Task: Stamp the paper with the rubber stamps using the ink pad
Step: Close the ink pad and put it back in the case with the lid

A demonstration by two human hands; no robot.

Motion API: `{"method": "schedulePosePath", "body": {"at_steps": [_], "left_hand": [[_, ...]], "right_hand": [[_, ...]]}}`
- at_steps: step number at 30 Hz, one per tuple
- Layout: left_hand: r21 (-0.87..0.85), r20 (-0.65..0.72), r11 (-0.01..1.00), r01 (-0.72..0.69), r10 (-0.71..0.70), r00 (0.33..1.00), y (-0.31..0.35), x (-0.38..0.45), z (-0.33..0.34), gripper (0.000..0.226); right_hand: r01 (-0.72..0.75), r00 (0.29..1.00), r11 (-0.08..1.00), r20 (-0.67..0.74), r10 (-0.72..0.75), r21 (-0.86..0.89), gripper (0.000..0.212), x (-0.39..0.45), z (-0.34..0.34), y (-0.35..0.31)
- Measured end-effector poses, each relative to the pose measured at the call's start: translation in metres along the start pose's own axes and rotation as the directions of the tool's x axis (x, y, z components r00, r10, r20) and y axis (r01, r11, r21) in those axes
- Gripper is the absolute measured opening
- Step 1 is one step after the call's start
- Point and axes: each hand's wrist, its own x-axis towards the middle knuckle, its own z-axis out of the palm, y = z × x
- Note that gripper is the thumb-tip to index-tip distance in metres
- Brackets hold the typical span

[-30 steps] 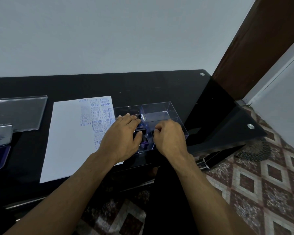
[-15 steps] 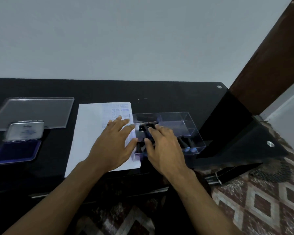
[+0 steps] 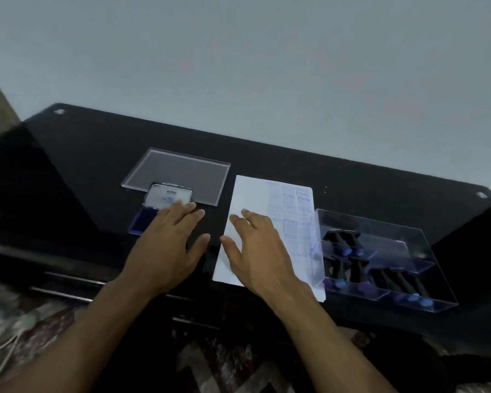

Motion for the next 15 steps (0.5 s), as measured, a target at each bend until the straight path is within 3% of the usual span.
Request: {"method": "schedulePosePath", "body": {"at_steps": [10,15], "left_hand": [[0.027,-0.054,0.988,0.150,-0.148,0.988,-0.082,-0.020,-0.015,0.057],[-0.004,-0.030,0.976,0.216,-0.216,0.976,-0.106,-0.017,-0.010,0.065]], "right_hand": [[0.097,0.991,0.991,0.078,-0.105,0.095,0.055,0.040,0.037,-0.053],[-0.017,0.994,0.961,0.110,-0.014,0.276,0.061,0.059,0.055,-0.061]]}}
